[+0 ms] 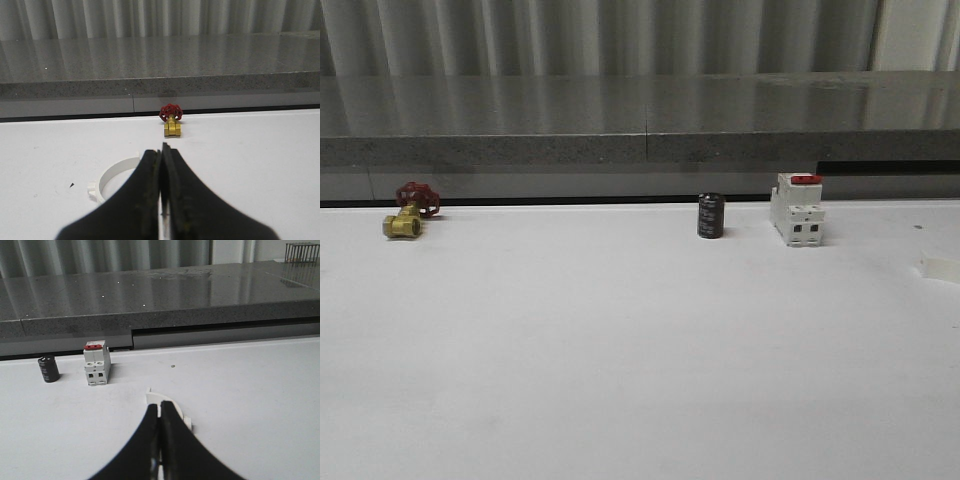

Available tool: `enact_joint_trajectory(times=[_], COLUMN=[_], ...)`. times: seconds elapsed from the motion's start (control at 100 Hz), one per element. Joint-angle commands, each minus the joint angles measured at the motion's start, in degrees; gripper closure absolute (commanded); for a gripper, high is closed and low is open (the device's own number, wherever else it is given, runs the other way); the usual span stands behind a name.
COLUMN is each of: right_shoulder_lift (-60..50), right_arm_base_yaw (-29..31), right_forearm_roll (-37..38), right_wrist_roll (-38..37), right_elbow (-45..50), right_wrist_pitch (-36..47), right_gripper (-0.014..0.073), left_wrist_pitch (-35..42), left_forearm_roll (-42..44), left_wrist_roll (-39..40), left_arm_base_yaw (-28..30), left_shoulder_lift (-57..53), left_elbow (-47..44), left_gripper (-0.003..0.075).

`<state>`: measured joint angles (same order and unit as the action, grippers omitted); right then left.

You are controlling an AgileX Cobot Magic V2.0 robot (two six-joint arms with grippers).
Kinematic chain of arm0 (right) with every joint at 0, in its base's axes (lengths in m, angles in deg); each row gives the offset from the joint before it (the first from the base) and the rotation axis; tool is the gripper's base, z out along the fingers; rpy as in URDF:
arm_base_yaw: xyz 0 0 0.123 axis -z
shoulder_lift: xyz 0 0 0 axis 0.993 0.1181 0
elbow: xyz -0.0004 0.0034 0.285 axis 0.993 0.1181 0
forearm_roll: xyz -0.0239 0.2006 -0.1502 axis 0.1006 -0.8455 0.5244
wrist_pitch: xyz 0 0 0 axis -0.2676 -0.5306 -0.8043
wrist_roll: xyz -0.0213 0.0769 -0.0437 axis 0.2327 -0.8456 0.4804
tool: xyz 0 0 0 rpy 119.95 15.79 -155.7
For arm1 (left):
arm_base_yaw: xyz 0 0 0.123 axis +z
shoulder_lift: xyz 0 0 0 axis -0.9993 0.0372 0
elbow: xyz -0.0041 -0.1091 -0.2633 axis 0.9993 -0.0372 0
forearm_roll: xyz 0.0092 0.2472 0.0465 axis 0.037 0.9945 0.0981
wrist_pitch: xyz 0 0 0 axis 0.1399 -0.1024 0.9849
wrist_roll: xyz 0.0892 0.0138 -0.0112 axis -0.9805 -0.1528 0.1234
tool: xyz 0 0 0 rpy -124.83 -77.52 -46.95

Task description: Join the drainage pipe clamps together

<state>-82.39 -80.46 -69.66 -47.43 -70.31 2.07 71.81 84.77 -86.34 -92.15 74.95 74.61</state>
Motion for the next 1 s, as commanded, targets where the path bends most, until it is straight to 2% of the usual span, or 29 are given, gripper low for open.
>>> enact_joint_trajectory(times=[0.0, 0.71, 0.8, 0.99], right_shoulder_lift=[-0.86, -0.86, -0.86, -0.86], right_arm_base_yaw=[0.36, 0.36, 0.36, 0.36], right_forearm_roll=[0.07, 0.07, 0.07, 0.07], right_wrist_roll=[0.47, 0.47, 0.47, 0.47], right_elbow=[-0.88, -0.88, -0.88, -0.88], right_wrist_pitch=[3.88, 3.88, 3.88, 3.88], right_gripper=[0.0662, 0.0662, 0.0662, 0.0662], left_wrist_pitch=[5.00, 6.56, 3.43, -12.13], left_forearm_roll=[-0.40, -0.40, -0.40, -0.40], left_wrist_roll=[0.50, 0.50, 0.50, 0.50], left_arm_base_yaw=[0.14, 0.14, 0.14, 0.14], left_shoulder_lift=[-1.14, -1.14, -1.14, 3.71], left_elbow=[-2.59, -2.31, 0.09, 13.83], left_gripper=[0.0741, 0.0741, 0.0741, 0.0741])
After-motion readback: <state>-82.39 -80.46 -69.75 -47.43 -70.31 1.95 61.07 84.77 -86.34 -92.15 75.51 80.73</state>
